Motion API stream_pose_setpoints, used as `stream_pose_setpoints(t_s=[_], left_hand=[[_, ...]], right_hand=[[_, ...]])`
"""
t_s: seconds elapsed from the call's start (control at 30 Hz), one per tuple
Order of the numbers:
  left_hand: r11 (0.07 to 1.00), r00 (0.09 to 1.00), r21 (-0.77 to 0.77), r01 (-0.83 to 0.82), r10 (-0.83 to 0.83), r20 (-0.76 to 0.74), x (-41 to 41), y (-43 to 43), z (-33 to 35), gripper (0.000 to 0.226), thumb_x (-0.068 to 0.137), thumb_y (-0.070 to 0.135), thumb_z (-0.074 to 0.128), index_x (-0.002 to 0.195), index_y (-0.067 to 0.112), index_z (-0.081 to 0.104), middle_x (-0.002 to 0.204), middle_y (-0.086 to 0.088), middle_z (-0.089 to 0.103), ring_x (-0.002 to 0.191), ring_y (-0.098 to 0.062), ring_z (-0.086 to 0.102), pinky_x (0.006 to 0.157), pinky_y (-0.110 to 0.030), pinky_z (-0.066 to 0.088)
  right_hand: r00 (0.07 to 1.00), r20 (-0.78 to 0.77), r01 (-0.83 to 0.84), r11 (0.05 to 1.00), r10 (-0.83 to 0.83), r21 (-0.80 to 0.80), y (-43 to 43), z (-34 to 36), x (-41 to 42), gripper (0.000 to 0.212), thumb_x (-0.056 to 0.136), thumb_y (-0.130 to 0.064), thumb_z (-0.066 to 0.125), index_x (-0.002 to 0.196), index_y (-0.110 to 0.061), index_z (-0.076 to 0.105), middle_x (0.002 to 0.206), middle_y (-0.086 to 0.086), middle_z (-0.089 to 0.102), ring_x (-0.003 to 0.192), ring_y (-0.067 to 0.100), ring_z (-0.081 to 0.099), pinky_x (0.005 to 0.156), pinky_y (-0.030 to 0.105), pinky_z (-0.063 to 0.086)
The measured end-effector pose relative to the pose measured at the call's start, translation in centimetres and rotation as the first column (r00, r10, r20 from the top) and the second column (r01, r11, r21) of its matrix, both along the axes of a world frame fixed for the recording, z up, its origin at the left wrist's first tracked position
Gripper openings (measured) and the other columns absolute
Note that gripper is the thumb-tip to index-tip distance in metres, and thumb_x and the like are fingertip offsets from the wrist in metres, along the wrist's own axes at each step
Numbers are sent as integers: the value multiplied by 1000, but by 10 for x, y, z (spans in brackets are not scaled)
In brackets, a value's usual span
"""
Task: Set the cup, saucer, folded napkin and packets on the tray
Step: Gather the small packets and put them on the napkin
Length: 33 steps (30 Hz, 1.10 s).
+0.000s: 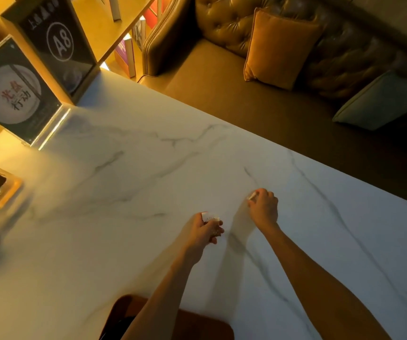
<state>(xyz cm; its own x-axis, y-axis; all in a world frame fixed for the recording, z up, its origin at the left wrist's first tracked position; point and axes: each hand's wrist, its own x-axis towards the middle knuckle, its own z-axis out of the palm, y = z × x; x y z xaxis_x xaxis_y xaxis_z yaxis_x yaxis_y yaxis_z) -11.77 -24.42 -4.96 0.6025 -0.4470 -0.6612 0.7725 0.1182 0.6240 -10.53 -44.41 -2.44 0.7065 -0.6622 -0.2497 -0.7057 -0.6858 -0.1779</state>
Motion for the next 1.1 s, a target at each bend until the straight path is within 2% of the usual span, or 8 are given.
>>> stream_pose_setpoints(t_s=[0.07,0.17,0.27,0.5,0.63,0.77,0.93,1.1], left_hand=[[995,992,-78,-64,55,-114,1,5,3,22,89,8,54,111,7,56,94,-17,68,79,-29,67,52,-32,47],[983,968,-133,-129,95,-231,1,12,6,32,90,2,42,119,9,53,97,-22,66,77,-32,66,54,-33,47],[978,960,-159,-134,88,-265,1,19,10,32,88,2,41,115,10,55,97,-21,63,74,-30,63,54,-33,46],[937,940,-345,-62,-62,-337,1,32,33,20,97,25,43,112,14,51,90,-16,60,76,-28,59,60,-35,39],[909,951,-416,-6,-124,-285,0,30,51,29,99,39,42,104,14,56,85,-9,56,72,-21,51,64,-34,36],[898,977,-425,112,-178,-118,-2,28,64,18,83,25,60,97,13,58,83,-8,50,72,-17,48,63,-30,36],[943,982,-327,58,-114,-154,-11,24,60,36,92,14,45,125,-1,50,106,-18,62,87,-26,61,76,-40,49],[976,988,-162,148,-154,-25,-15,15,58,28,99,3,45,127,4,47,110,-18,64,93,-31,65,92,-53,51]], right_hand=[[993,-48,119,974,-112,194,1,-2,-4,41,85,-30,68,115,-6,54,114,16,60,106,33,56,90,43,50],[944,-130,303,636,-304,710,14,10,-18,57,78,-37,76,118,-2,54,107,13,64,92,23,64,75,34,54],[969,-91,190,458,-230,869,33,22,-39,44,81,-37,73,109,-5,59,102,15,69,82,17,69,66,26,53],[772,634,-281,881,-29,381,95,46,-80,14,83,-23,72,85,-23,59,90,-14,63,85,6,61,70,13,50],[704,627,-550,815,333,184,110,47,-103,19,88,-20,66,104,-11,65,123,2,62,116,10,56,97,18,49],[736,558,-581,780,383,233,111,44,-114,20,91,-14,63,110,-16,67,138,-9,53,127,1,48,101,16,45],[847,532,-270,847,-19,459,113,50,-117,38,90,-21,64,106,-54,52,133,-7,53,122,6,51,97,17,46],[863,359,21,735,-355,677,107,51,-113,26,85,-24,70,105,-30,54,103,-5,65,95,18,67,74,31,60]])
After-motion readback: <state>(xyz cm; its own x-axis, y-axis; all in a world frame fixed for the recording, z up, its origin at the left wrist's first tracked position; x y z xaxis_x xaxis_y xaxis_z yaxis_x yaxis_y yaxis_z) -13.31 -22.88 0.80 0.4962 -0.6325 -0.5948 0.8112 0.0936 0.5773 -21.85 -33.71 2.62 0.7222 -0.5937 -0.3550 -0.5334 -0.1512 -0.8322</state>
